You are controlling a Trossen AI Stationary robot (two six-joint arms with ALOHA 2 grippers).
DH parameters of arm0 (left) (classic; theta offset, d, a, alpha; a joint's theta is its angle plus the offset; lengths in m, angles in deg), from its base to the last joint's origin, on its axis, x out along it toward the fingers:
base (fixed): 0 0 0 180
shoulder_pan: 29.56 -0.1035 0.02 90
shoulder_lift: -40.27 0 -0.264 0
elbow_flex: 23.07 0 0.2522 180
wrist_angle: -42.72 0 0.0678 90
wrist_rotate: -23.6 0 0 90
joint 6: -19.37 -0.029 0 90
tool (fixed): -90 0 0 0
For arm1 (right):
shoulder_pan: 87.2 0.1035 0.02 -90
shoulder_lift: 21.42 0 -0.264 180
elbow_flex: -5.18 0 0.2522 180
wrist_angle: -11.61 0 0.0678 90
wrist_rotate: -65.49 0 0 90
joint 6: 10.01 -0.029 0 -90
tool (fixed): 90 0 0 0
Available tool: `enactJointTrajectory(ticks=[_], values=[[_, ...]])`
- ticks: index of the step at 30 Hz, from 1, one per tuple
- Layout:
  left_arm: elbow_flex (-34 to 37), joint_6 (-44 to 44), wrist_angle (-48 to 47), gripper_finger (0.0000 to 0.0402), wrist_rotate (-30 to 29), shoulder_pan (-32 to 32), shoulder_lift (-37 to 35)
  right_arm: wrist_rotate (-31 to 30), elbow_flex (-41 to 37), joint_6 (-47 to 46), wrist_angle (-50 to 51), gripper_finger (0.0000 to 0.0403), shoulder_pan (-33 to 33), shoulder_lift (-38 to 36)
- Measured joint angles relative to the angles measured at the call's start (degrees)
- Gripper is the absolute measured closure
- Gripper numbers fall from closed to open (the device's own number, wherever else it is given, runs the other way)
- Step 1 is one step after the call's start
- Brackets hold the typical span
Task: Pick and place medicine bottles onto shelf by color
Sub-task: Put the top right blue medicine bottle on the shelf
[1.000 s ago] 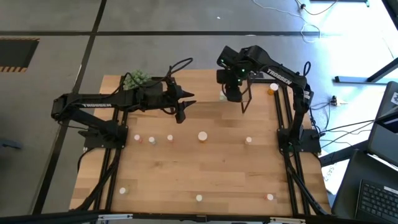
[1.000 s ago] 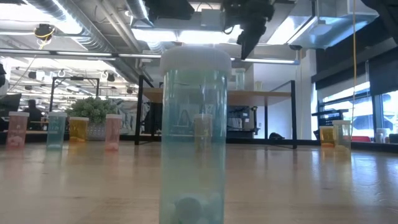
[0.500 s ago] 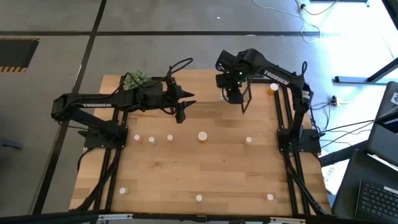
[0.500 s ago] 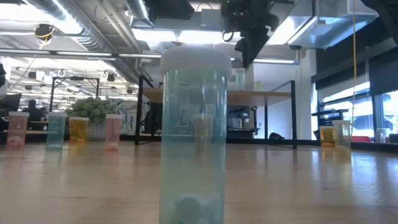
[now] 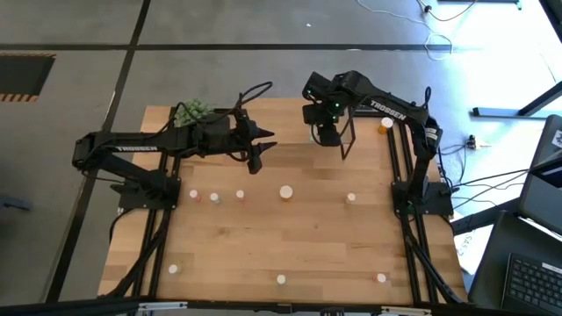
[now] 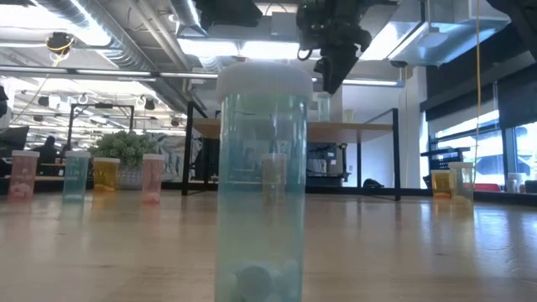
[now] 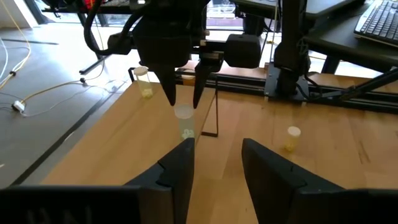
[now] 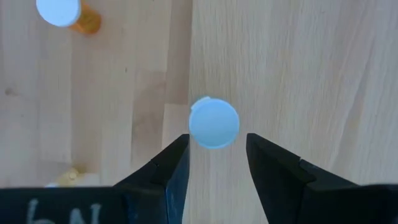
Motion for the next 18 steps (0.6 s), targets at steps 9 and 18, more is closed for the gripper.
enactJointTrajectory(ticks=[9,18], values=[[0.0,-0.03,-0.01,0.0273,0.0,0.0,0.0,1.64,0.0,-0.26,0.01,0.0242,-0.04,0.0],[0.0,-0.03,-0.01,0.0273,0.01,0.0,0.0,2.54,0.0,-0.26,-1.5,0.0242,-0.04,0.0]])
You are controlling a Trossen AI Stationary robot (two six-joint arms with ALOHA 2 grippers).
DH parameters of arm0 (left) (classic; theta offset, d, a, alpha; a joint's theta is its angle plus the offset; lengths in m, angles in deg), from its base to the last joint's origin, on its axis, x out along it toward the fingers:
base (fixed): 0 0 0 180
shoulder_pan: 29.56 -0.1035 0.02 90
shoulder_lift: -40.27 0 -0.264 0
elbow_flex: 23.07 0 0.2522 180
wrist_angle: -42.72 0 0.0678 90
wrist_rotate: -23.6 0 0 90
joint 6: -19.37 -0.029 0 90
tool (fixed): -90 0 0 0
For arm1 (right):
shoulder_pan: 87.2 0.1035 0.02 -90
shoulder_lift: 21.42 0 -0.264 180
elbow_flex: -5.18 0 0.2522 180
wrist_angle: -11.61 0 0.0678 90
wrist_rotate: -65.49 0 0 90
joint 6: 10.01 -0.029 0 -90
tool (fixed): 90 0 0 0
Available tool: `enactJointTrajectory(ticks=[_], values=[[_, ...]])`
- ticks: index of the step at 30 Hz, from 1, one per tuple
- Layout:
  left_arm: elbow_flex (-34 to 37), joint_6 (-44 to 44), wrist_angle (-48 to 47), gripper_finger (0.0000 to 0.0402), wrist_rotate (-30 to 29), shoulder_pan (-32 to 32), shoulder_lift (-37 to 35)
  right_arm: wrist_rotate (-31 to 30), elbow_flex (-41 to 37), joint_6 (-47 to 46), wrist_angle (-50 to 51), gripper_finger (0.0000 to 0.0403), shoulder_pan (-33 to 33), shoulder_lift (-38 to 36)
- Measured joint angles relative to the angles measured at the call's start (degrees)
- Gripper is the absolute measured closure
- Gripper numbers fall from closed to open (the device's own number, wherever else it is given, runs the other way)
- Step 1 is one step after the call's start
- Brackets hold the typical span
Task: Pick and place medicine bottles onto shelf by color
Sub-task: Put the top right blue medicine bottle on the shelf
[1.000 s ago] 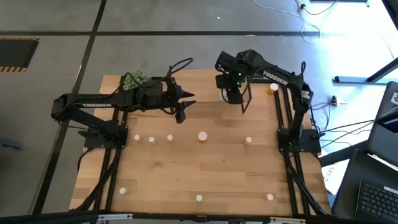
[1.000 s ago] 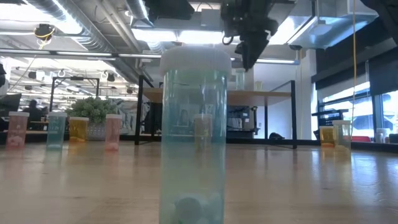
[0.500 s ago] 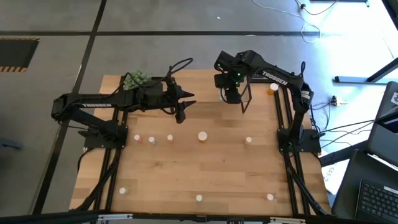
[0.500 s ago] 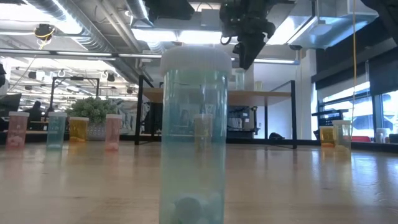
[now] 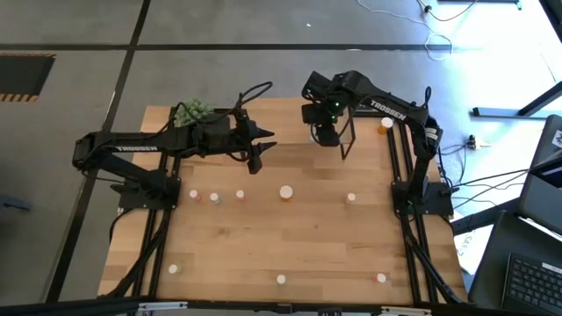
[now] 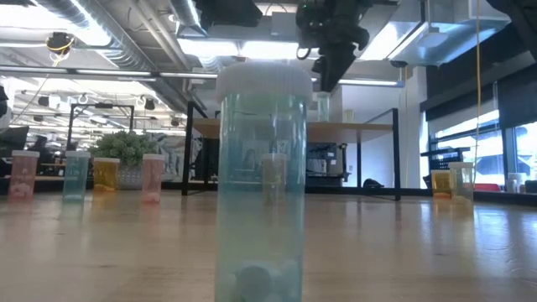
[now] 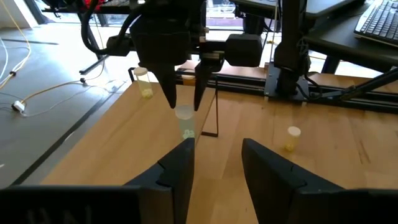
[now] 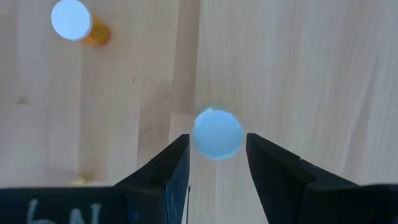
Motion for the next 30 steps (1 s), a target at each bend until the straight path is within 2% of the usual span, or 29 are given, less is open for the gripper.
enactJointTrajectory(ticks=[19,27,30], values=[[0.0,0.0,0.02,0.0273,0.0,0.0,0.0,0.01,0.0,-0.13,-0.6,0.0242,-0.27,2.21],[0.0,0.0,0.02,0.0273,0.01,0.0,0.0,0.0,0.0,-0.28,-0.65,0.0284,-0.28,2.21],[0.0,0.0,0.02,0.0273,0.0,0.0,0.0,0.0,0.0,-0.28,-0.66,0.0287,-0.28,2.21]])
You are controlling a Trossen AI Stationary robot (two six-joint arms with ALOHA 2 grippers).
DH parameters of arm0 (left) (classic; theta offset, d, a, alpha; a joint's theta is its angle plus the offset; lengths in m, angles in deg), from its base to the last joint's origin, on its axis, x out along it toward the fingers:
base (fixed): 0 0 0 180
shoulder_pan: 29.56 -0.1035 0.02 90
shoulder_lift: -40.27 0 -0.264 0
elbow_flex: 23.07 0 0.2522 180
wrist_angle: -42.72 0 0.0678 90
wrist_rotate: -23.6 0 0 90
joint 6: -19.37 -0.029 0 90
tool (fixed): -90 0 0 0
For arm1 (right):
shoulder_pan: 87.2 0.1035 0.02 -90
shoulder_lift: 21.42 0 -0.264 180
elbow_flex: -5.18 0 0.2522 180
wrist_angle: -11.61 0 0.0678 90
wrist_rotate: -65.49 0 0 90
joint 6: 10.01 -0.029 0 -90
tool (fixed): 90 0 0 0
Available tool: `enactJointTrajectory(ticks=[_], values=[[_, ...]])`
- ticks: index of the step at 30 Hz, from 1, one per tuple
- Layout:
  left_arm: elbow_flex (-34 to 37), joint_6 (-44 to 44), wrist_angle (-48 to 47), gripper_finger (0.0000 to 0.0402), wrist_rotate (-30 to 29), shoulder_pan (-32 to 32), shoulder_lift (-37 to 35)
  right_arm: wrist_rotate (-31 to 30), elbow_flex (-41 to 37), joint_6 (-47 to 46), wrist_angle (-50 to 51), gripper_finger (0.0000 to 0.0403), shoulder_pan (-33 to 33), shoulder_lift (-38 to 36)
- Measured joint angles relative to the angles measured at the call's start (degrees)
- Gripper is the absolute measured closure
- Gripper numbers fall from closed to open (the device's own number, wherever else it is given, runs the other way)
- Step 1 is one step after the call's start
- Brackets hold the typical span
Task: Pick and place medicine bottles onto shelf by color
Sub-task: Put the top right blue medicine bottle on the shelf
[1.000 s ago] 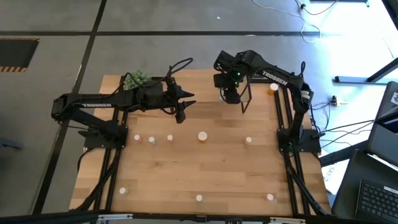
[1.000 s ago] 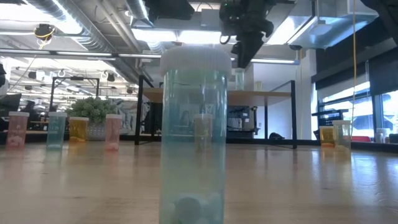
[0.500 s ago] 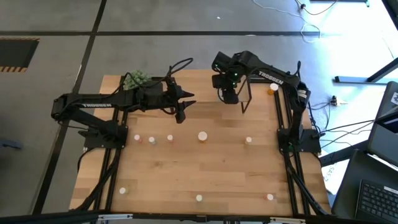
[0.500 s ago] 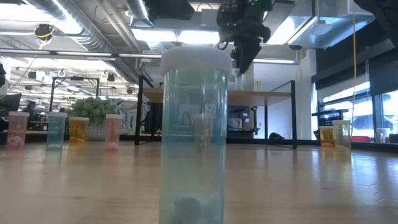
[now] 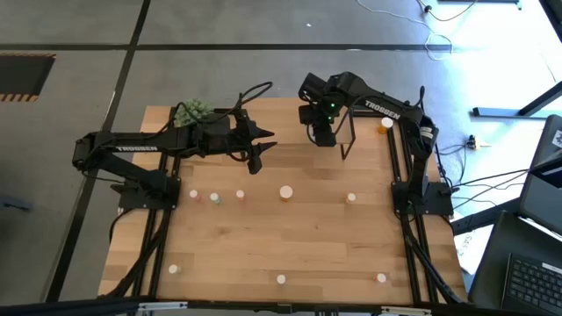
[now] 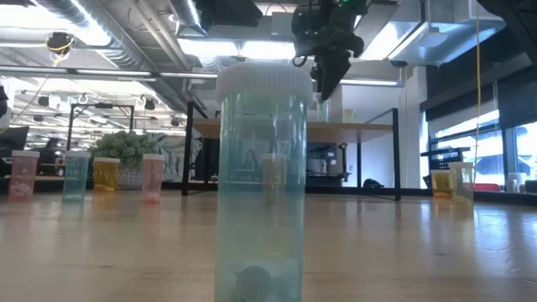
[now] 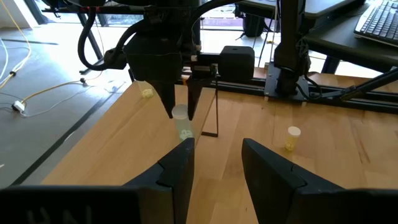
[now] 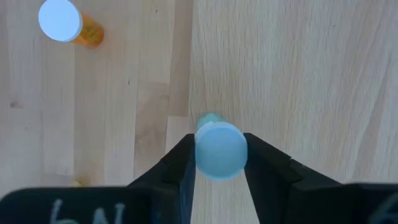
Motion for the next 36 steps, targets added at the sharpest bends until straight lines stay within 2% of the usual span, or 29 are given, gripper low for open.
enactJointTrajectory(ticks=[5,13,17,20,26,36], values=[[0.0,0.0,0.0,0.0273,0.01,0.0,0.0,-0.28,0.0,-0.02,-0.96,0.0277,0.0,0.0],[0.0,0.0,0.0,0.0273,0.0,0.0,0.0,-0.47,0.0,0.03,-2.35,0.0284,-0.71,0.0],[0.0,0.0,0.0,0.0273,-0.01,0.0,0.0,-3.51,0.0,0.07,-4.98,0.0277,-1.73,0.0],[0.0,0.0,0.0,0.0273,0.0,0.0,0.0,-5.41,0.0,-0.04,-5.72,0.0276,-3.03,0.0],[0.0,0.0,0.0,0.0273,0.01,0.0,0.0,-5.55,0.0,-0.55,-6.22,0.0275,-6.66,0.0],[0.0,0.0,0.02,0.0273,-0.01,0.0,0.0,-4.02,0.02,-7.52,-9.01,0.0275,-12.02,0.0]])
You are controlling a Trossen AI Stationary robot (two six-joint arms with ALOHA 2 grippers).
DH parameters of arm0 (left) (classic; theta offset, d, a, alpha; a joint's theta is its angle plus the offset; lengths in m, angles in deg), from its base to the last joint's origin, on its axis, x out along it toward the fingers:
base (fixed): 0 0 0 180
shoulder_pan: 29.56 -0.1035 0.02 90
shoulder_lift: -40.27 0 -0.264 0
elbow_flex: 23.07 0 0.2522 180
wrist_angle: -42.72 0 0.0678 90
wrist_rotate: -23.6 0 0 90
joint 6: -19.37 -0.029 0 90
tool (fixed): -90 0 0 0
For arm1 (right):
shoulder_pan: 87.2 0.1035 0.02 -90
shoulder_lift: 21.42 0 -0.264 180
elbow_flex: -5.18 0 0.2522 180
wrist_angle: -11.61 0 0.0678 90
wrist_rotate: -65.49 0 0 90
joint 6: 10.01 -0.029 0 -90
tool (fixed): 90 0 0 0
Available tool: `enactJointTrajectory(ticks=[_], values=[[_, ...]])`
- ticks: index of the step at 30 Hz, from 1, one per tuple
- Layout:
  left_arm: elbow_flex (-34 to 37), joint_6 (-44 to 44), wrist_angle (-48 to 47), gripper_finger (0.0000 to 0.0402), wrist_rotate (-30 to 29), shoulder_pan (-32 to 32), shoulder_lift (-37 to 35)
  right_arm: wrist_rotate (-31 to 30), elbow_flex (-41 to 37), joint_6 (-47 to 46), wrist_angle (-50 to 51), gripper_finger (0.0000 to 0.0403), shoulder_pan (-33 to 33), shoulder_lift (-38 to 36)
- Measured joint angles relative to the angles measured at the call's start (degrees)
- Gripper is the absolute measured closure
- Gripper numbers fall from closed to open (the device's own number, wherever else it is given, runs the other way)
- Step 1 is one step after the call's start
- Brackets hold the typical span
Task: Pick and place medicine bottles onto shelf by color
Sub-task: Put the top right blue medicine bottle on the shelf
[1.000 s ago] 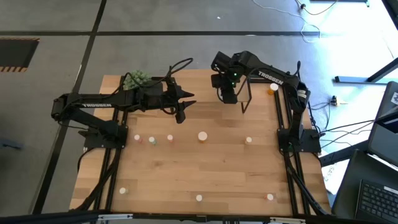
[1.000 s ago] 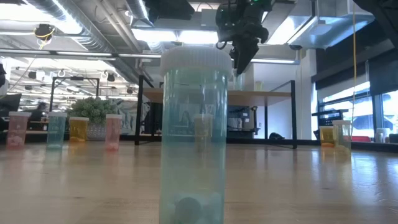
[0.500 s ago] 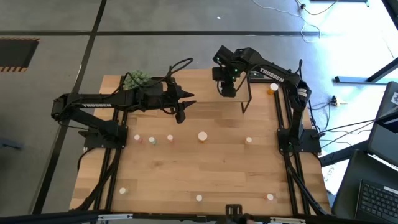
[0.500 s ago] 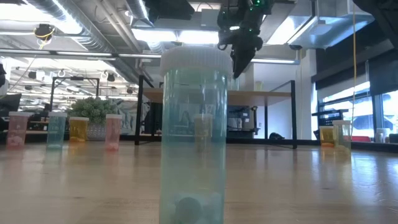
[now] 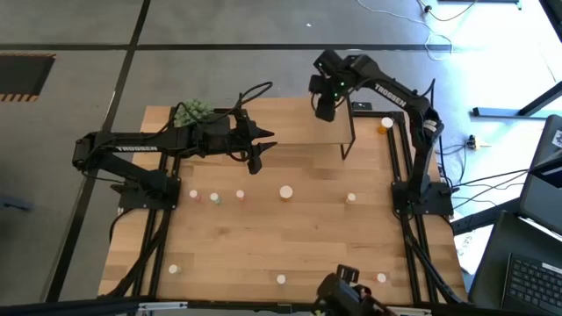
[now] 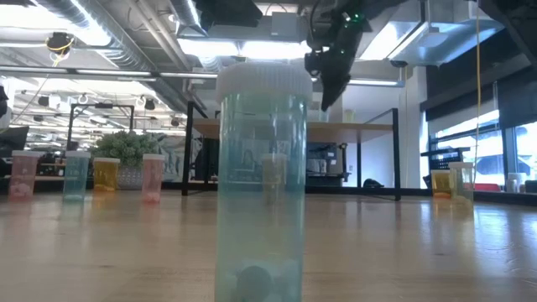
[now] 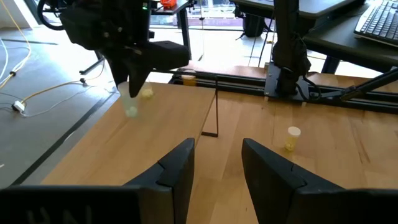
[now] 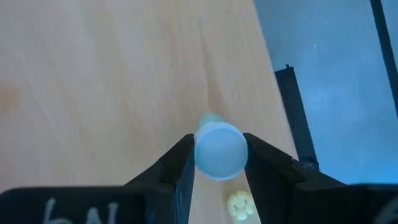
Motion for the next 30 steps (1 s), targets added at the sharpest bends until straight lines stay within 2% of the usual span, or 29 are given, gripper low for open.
enactJointTrajectory(ticks=[30], values=[[0.0,0.11,0.04,0.0273,0.02,-0.02,0.0,-1.45,0.09,-2.25,-0.19,0.0274,-0.77,1.46]])
